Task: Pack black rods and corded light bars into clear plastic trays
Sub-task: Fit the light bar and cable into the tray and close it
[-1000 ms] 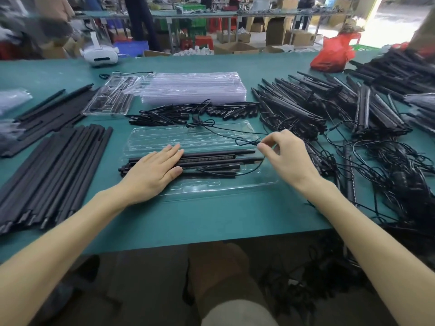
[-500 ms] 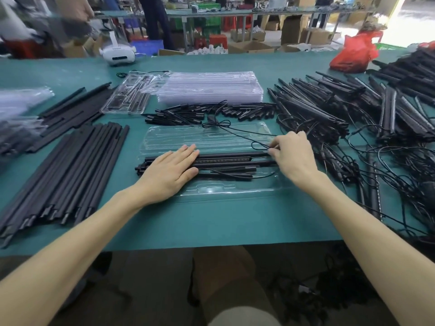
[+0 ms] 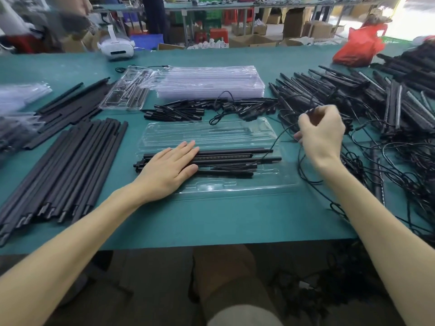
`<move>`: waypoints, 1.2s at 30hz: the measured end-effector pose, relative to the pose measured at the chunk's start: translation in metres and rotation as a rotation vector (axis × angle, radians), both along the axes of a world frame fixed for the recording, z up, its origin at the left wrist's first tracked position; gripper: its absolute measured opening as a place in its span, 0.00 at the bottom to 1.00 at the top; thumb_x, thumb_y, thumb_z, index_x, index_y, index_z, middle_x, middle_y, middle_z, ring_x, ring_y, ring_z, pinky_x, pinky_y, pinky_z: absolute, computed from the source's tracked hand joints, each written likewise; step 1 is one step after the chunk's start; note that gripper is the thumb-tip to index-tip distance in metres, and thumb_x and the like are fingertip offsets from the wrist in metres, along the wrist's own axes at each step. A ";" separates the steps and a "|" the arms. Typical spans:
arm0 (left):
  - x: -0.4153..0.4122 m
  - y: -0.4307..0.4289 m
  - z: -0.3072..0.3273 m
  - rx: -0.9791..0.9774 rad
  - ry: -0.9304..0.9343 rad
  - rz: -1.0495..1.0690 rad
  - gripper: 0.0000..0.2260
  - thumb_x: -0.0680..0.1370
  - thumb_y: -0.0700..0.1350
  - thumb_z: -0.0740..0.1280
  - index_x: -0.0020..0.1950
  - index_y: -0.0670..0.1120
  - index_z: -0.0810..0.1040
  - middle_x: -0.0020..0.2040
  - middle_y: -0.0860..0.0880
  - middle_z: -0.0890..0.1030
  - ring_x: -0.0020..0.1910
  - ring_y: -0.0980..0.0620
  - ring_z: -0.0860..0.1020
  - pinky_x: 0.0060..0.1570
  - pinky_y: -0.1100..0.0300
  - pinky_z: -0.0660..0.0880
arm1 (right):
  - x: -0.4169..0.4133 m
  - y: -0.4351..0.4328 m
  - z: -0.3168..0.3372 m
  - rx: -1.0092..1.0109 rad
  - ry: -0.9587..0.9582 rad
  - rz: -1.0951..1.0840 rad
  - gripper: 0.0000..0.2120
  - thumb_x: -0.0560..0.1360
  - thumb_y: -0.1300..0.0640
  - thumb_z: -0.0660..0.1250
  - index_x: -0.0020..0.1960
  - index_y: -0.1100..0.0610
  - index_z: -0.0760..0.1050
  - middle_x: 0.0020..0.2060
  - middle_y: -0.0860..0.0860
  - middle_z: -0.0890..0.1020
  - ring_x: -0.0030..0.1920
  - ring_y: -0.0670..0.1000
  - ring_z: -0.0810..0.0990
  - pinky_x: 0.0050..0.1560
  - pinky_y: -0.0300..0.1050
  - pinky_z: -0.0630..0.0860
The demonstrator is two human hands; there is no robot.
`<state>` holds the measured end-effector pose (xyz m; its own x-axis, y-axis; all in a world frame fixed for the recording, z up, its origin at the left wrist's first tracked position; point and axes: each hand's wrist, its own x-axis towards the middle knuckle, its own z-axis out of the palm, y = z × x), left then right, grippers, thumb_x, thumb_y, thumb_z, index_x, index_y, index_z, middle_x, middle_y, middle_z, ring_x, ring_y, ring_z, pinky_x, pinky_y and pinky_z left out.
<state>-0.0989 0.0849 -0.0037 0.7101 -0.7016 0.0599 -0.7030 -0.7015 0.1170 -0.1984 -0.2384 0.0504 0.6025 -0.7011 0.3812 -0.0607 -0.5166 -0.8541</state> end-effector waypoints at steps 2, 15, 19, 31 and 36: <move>0.000 0.000 0.000 0.000 -0.001 0.000 0.32 0.79 0.65 0.40 0.83 0.56 0.48 0.81 0.61 0.44 0.79 0.63 0.42 0.78 0.60 0.41 | -0.003 -0.008 0.006 0.030 -0.081 -0.025 0.09 0.79 0.56 0.65 0.55 0.60 0.71 0.54 0.62 0.79 0.34 0.51 0.84 0.33 0.44 0.80; 0.001 0.001 0.000 0.006 0.006 0.004 0.33 0.79 0.66 0.39 0.83 0.56 0.48 0.80 0.62 0.44 0.78 0.65 0.41 0.77 0.62 0.40 | -0.043 0.028 -0.007 -0.221 -0.073 0.307 0.09 0.75 0.67 0.72 0.50 0.58 0.74 0.50 0.58 0.77 0.44 0.51 0.83 0.47 0.47 0.81; 0.000 0.000 0.000 0.012 -0.002 0.007 0.32 0.79 0.64 0.40 0.83 0.55 0.49 0.81 0.61 0.45 0.79 0.63 0.42 0.77 0.61 0.41 | -0.052 0.053 -0.022 -0.613 0.215 0.506 0.07 0.76 0.62 0.71 0.51 0.56 0.74 0.50 0.49 0.72 0.43 0.50 0.80 0.47 0.51 0.80; 0.000 -0.001 0.000 0.011 -0.005 0.007 0.32 0.80 0.64 0.41 0.83 0.55 0.49 0.81 0.61 0.45 0.79 0.63 0.42 0.77 0.61 0.42 | -0.044 0.055 -0.033 -0.787 0.394 0.605 0.11 0.80 0.45 0.66 0.49 0.52 0.76 0.39 0.40 0.71 0.39 0.48 0.72 0.41 0.43 0.67; 0.000 0.000 0.000 0.016 0.000 0.005 0.32 0.80 0.65 0.41 0.83 0.55 0.49 0.81 0.61 0.45 0.79 0.63 0.42 0.78 0.61 0.42 | -0.022 0.048 -0.022 -0.570 0.591 0.672 0.12 0.76 0.43 0.71 0.43 0.49 0.74 0.35 0.43 0.77 0.38 0.47 0.76 0.40 0.47 0.74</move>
<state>-0.0986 0.0848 -0.0033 0.7139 -0.6986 0.0487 -0.6992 -0.7071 0.1060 -0.2201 -0.1903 0.0280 0.9970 0.0352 0.0689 0.0601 -0.9132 -0.4030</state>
